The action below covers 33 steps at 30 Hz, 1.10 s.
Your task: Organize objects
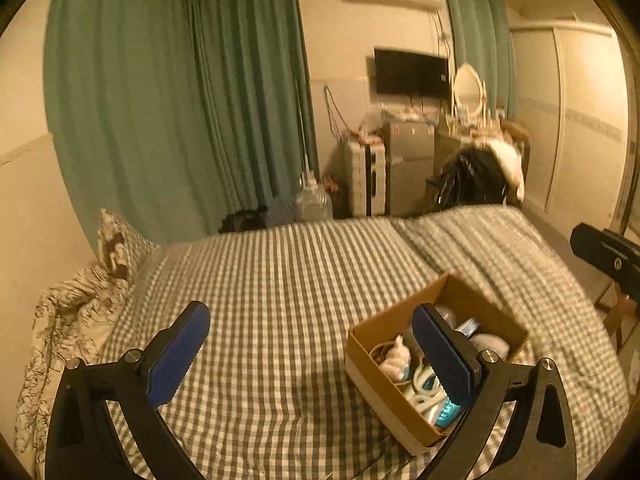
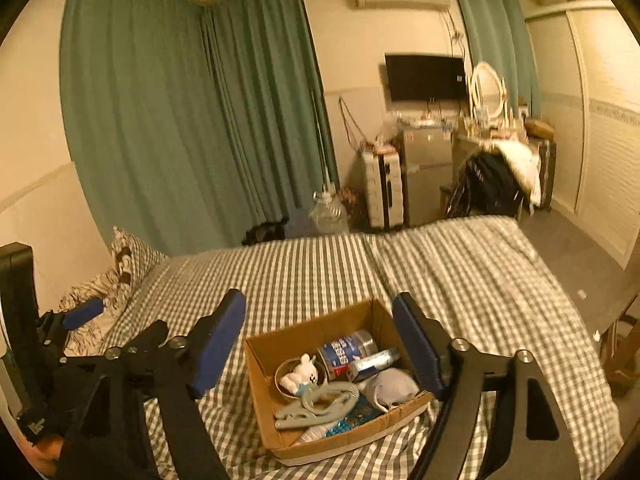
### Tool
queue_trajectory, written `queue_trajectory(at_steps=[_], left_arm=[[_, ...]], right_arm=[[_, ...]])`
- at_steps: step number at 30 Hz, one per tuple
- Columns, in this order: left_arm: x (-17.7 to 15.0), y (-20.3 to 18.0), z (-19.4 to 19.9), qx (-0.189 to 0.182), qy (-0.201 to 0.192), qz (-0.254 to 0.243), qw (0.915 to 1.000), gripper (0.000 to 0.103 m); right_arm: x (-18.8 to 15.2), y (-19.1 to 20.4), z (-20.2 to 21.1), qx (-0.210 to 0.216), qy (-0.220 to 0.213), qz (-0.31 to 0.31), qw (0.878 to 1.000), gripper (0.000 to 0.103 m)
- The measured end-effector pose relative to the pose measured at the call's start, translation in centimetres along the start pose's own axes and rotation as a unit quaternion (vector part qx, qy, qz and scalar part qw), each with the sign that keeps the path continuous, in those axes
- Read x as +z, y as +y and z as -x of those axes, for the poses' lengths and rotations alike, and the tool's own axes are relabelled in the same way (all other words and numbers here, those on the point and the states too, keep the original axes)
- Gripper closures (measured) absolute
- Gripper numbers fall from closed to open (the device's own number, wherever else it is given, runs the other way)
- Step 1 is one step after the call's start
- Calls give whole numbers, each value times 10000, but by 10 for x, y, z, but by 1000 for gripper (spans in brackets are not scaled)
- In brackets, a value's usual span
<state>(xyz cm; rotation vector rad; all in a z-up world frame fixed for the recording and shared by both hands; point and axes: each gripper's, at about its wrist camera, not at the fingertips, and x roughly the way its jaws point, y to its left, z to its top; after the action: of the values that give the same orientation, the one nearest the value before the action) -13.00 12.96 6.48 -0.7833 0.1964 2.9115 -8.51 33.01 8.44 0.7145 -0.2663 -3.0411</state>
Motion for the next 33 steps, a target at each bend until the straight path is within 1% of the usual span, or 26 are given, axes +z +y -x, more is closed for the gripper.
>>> queue_trajectory(at_steps=[1, 3, 7, 10, 11, 14, 17, 19, 21, 23, 25, 28, 33], left_arm=[[3, 3, 9, -17, -85, 29, 10000, 0], [9, 7, 28, -44, -275, 81, 9996, 0], [17, 12, 52, -113, -525, 132, 9985, 0], [17, 12, 64, -131, -687, 140, 9975, 0], [15, 12, 66, -145, -734, 151, 9971, 0], [7, 12, 64, -152, -742, 192, 9969, 0], [-7, 13, 54, -116, -645, 236, 9976, 0], [-18, 14, 44, -44, -595, 311, 9977, 0], [-29, 14, 34, -68, -553, 351, 9978, 0], [-41, 10, 24, -91, -485, 320, 9983, 0], [-52, 3, 14, -103, -433, 182, 9988, 0], [-65, -8, 2, 11, -368, 9, 9993, 0], [-74, -16, -4, -4, -352, -65, 9994, 0]], right_arm=[[2, 2, 8, -17, -70, 30, 10000, 21], [8, 8, 27, -54, -228, 101, 9997, 14], [16, 17, 58, -151, -489, 258, 9984, 9], [15, 19, 72, -268, -609, 457, 9967, 5], [13, 20, 77, -336, -703, 526, 9956, 1], [6, 16, 80, -428, -873, 521, 9939, 0], [-9, 7, 72, -428, -869, 388, 9945, 0], [-21, 1, 62, -453, -812, 345, 9951, 0], [-38, -5, 48, -527, -785, 291, 9951, 0], [-53, -13, 31, -550, -663, 237, 9960, 0], [-64, -18, 15, -596, -452, 282, 9968, 0], [-75, -23, 2, -747, -336, 392, 9959, 0], [-83, -30, -6, -597, -246, 349, 9973, 0]])
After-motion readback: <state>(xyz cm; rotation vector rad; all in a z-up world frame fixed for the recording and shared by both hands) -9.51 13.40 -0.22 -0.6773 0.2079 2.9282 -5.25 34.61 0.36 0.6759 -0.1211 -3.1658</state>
